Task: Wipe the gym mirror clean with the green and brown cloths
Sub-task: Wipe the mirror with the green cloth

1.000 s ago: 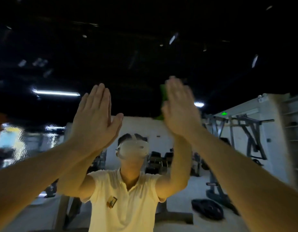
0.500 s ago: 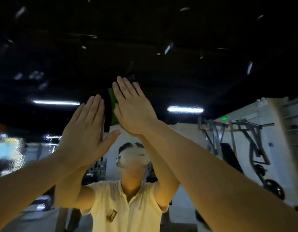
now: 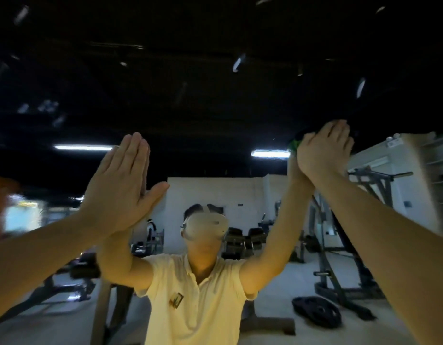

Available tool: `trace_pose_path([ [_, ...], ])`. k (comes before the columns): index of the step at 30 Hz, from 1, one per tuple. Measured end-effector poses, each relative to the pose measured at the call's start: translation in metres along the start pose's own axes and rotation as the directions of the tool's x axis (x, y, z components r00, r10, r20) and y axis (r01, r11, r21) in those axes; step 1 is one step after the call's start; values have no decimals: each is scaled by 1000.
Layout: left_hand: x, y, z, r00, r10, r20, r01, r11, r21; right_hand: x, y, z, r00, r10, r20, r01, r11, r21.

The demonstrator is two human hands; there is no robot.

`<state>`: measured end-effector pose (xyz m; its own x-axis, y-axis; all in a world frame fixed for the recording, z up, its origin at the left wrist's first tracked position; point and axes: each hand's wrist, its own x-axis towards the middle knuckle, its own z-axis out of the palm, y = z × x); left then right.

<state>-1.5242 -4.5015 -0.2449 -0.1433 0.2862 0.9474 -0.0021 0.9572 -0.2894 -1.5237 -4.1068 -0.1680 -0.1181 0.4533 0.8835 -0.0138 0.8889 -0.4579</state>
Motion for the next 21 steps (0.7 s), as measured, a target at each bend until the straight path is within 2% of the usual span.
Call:
trace_pose_path([
  [4,2,-2,-15,999,-2,49,4,999,-42,-14,-76,7,978,-205,-48,204,979,-14],
  [7,-6,-18,-32,997,11,83,-5,997,-73,-45,-151,9,927,-372,-49,372,928,-6],
  [9,-22,-40,-40,999,18,50,-15,999,-48,-79,-199,8,883,-470,-16,469,883,-17],
  [12,-49,-84,-52,998,-53,-45,52,998,-41,-138,-263,10,791,-610,42,611,791,-21],
  [13,-57,-97,-57,994,-82,-72,77,995,-63,-161,-278,11,735,-674,70,677,736,-16],
  [14,-64,-111,-59,990,-105,-93,96,991,-96,-186,-288,12,649,-754,102,759,651,-10],
  [15,-70,-125,-61,986,-126,-107,112,986,-127,-212,-293,16,527,-841,124,846,532,15],
  [16,-77,-140,-60,984,-143,-106,127,982,-142,-235,-293,21,372,-919,131,923,381,49],
  [17,-83,-152,-58,983,-164,-83,151,979,-139,-254,-287,26,206,-968,143,974,217,67],
  [18,-88,-163,-56,981,-187,-45,181,976,-120,-264,-278,29,73,-983,171,994,86,68],
  [19,-92,-172,-53,979,-206,3,205,974,-97,-262,-270,29,7,-982,191,998,18,53],
  [20,-96,-177,-49,977,-211,24,212,975,-70,-250,-263,27,25,-985,173,999,31,35],
  [21,-99,-183,-43,979,-201,39,203,977,-58,-230,-259,22,115,-985,125,992,120,33],
])
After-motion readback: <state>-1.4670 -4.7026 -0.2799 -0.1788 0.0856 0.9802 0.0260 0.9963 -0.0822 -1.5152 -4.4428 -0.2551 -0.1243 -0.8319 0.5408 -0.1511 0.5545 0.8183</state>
